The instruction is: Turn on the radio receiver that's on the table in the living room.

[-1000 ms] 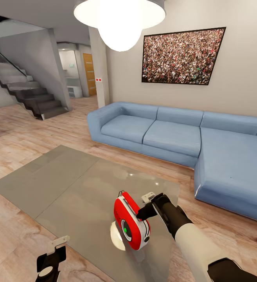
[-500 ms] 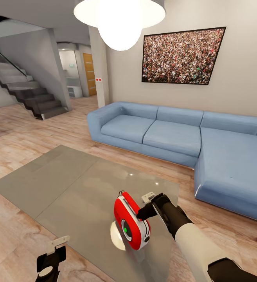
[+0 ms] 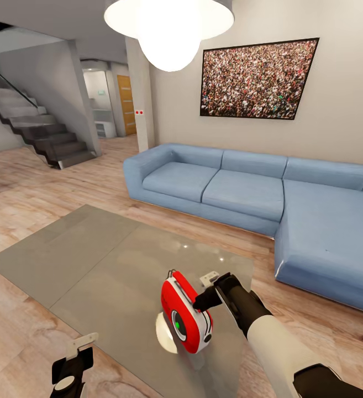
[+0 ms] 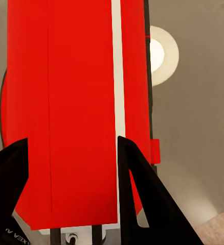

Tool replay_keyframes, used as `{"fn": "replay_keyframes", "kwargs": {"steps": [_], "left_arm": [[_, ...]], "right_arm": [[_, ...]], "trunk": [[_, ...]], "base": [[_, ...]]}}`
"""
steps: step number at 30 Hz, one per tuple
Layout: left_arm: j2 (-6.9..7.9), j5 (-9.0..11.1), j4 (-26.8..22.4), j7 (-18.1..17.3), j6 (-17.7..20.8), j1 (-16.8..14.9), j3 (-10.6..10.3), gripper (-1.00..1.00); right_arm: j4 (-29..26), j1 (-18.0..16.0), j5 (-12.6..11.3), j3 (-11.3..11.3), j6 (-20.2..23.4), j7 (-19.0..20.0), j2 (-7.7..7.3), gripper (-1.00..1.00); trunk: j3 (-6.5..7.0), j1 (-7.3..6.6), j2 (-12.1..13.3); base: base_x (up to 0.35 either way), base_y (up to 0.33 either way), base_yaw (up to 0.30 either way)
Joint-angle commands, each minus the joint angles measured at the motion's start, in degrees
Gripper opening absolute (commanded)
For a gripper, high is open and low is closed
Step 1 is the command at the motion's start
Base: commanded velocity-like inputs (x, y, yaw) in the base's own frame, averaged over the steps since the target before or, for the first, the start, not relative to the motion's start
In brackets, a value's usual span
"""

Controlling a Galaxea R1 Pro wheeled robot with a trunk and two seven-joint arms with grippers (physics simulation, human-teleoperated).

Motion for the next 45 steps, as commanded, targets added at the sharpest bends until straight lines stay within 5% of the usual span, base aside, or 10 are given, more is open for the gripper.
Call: {"fn": "replay_keyframes", "kwargs": {"steps": [1, 31, 32, 45], "left_arm": [[-0.02, 0.0, 0.0, 0.0, 0.01, 0.0, 0.0, -1.0], [-0.03, 0.0, 0.09, 0.0, 0.01, 0.0, 0.0, -1.0], [-0.03, 0.0, 0.09, 0.0, 0.01, 0.0, 0.0, -1.0], [-0.03, -0.08, 0.09, 0.0, 0.06, 0.0, -0.08, -1.0]], "right_arm": [[0.03, -0.01, -0.39, -0.02, 0.05, 0.0, 0.01, -1.0], [0.79, -0.01, -0.36, -0.02, -0.38, 0.0, 0.02, -1.0], [0.86, -0.01, -0.37, -0.02, -0.73, 0.0, 0.01, 1.0], [0.97, -0.01, -0.38, -0.02, -1.56, 0.0, 0.0, 1.0]], "trunk": [[0.0, 0.0, 0.0], [-1.07, 1.32, -2.41], [-1.07, 1.32, -2.41], [-1.07, 1.32, -2.41]], "base": [[0.0, 0.0, 0.0], [0.0, 0.0, 0.0], [0.0, 0.0, 0.0], [0.0, 0.0, 0.0]]}}
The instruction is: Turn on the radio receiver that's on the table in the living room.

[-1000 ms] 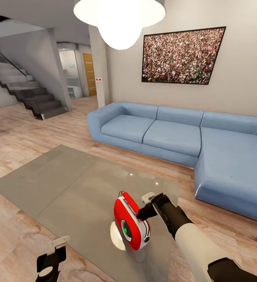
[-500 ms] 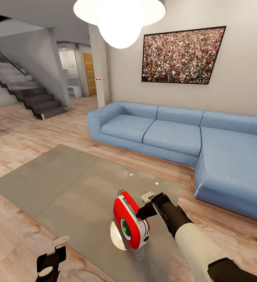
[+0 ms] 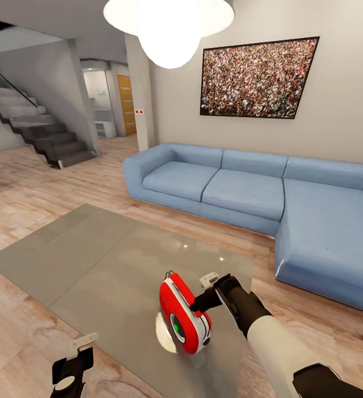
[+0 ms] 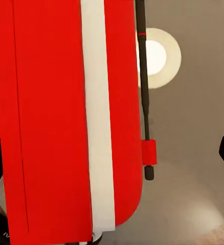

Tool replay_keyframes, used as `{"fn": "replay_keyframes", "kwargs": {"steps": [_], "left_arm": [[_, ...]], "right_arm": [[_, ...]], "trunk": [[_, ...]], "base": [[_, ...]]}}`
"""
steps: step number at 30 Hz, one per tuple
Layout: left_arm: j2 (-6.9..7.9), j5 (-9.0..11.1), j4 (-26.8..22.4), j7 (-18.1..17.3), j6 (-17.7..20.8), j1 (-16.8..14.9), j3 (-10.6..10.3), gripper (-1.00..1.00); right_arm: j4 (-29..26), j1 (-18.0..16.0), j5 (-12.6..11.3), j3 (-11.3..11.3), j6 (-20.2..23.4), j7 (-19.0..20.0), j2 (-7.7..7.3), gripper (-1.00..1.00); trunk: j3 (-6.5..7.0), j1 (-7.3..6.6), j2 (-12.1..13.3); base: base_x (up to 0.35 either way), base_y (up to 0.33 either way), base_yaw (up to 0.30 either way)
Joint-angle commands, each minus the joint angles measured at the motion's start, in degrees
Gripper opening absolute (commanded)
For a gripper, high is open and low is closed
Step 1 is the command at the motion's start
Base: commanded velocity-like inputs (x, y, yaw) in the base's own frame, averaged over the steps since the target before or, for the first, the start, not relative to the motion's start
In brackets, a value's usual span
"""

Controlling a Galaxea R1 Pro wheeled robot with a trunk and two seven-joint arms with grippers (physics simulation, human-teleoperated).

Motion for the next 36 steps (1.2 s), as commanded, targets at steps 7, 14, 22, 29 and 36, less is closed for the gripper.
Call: {"fn": "replay_keyframes", "kwargs": {"steps": [7, 14, 22, 29, 36], "left_arm": [[0.0, -0.18, 0.0, 0.17, 0.21, 0.0, -0.09, -1.0], [0.0, -0.27, 0.0, 0.21, 0.22, 0.0, -0.09, -1.0], [0.08, -0.27, -0.03, 0.26, 0.31, 0.0, -0.02, -1.0], [0.09, -0.28, -0.07, 0.26, 0.38, 0.0, -0.01, -1.0], [0.09, -0.36, -0.05, 0.31, 0.47, 0.0, 0.0, -1.0]], "right_arm": [[0.0, 0.0, 0.04, 0.0, -0.06, 0.0, -0.01, 1.0], [0.0, 0.0, 0.04, 0.0, -0.06, 0.0, -0.01, 1.0], [0.0, 0.0, 0.04, 0.0, -0.06, 0.0, -0.01, 1.0], [0.0, 0.0, 0.04, 0.0, -0.06, 0.0, -0.01, 1.0], [0.0, 0.0, 0.17, 0.0, -0.05, 0.0, -0.01, 1.0]], "trunk": [[1.08, -1.32, 2.41], [2.33, -2.86, 5.21], [3.77, -4.61, 8.42], [5.03, -6.15, 11.23], [6.28, -7.69, 14.04]], "base": [[0.0, 0.0, 0.0], [0.0, 0.0, 0.0], [0.0, 0.0, 0.0], [0.0, 0.0, 0.0], [-0.102, -0.038, 0.0]]}}
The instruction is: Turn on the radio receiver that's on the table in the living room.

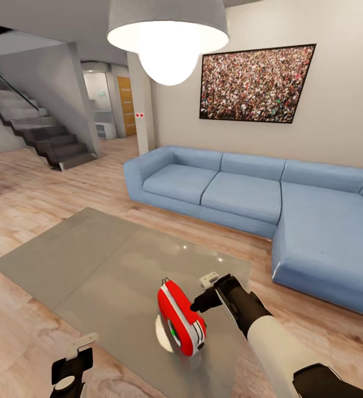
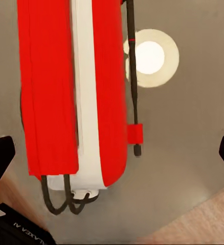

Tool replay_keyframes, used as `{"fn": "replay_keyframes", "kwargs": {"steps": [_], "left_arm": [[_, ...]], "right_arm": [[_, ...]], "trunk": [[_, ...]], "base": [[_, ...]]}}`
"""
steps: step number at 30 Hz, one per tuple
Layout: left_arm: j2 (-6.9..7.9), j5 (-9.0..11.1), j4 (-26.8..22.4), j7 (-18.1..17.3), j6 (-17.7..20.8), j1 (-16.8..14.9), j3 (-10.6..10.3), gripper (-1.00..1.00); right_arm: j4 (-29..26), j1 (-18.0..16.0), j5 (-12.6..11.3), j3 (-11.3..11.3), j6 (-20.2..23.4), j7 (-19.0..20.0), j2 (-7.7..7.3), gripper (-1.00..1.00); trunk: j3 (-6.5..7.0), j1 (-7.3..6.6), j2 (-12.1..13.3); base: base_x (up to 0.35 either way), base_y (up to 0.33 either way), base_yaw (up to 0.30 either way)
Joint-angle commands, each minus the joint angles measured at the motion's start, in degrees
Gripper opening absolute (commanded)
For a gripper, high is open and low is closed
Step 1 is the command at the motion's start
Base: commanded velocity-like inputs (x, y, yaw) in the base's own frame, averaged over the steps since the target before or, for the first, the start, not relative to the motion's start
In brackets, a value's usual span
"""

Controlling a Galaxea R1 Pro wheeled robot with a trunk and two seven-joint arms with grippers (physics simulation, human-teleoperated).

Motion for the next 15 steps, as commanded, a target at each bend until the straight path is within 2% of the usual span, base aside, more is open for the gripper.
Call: {"fn": "replay_keyframes", "kwargs": {"steps": [1, 15], "left_arm": [[0.0, 0.0, -0.01, 0.02, 0.01, 0.0, 0.0, -1.0], [0.0, 0.0, 0.05, -0.01, 0.02, 0.0, 0.0, -1.0]], "right_arm": [[0.0, 0.0, 0.02, 0.0, -0.01, 0.0, -0.03, 1.0], [2.25, 0.09, 0.05, 0.0, -0.09, -0.16, -0.41, 1.0]], "trunk": [[0.18, -0.23, 0.42], [2.7, -3.3, 6.03]], "base": [[-0.28, -0.111, 0.0], [-0.309, -0.124, 0.0]]}}
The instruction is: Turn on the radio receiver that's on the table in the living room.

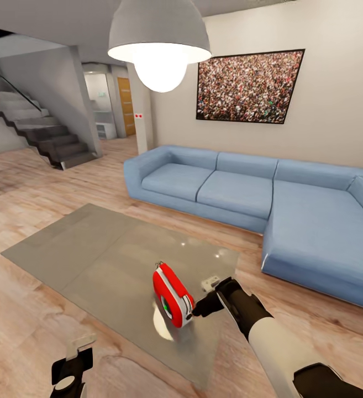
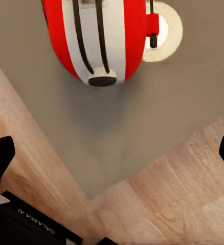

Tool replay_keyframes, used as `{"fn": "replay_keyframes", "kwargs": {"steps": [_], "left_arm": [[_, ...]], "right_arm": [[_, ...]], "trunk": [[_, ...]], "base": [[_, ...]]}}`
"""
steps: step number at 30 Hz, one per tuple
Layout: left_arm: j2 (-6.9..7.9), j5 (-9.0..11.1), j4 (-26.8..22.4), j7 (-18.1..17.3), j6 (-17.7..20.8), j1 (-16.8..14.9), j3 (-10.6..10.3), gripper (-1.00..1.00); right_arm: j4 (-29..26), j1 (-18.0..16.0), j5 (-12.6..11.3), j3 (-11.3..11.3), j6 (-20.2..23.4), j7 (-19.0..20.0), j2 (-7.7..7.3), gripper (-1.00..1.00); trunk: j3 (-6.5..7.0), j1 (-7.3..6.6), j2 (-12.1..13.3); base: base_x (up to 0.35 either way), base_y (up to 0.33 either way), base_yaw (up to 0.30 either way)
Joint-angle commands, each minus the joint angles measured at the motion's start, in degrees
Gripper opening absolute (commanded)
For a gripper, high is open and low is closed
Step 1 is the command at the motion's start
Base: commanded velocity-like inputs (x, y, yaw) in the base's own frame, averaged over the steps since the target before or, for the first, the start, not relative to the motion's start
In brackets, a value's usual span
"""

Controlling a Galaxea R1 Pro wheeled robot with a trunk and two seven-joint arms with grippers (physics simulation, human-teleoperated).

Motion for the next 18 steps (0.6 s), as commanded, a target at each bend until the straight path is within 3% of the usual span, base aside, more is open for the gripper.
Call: {"fn": "replay_keyframes", "kwargs": {"steps": [1, 7, 11, 13, 15, 18], "left_arm": [[0.0, 0.0, 0.0, -0.01, 0.0, 0.0, 0.0, -1.0], [0.4, 0.09, 0.43, -0.31, -0.07, 0.0, -0.11, -1.0], [0.77, 0.13, 2.68, -0.45, -0.3, 0.0, -0.65, -1.0], [1.12, 0.11, 4.25, -0.46, -0.39, 0.0, -0.7, -1.0], [2.35, 0.12, 7.6, -0.47, -0.69, 0.0, -0.7, -1.0], [6.46, 0.23, 18.08, -0.81, -4.85, 0.0, -0.7, -1.0]], "right_arm": [[0.05, 0.0, 0.0, 0.0, -0.01, -0.07, -0.01, 1.0], [0.98, 0.12, -0.14, -0.08, -0.58, -2.5, -0.17, 1.0], [7.19, 0.17, -0.17, -0.13, -9.09, -5.19, -0.56, 1.0], [9.7, 0.17, -0.17, -0.15, -11.28, -6.43, -0.6, 1.0], [12.93, 0.19, -0.22, -0.17, -13.26, -7.93, -0.8, 1.0], [19.8, 0.24, -0.4, -0.27, -20.63, -9.63, -2.24, 1.0]], "trunk": [[0.18, -0.23, 0.42], [1.26, -1.54, 2.82], [1.98, -2.42, 4.43], [2.34, -2.86, 5.23], [2.7, -3.3, 6.03], [3.24, -3.96, 7.23]], "base": [[-0.313, -0.131, 0.0], [-0.164, -0.076, 0.0], [-0.021, -0.01, 0.0], [-0.004, -0.002, 0.0], [-0.002, -0.001, 0.0], [0.0, 0.0, 0.0]]}}
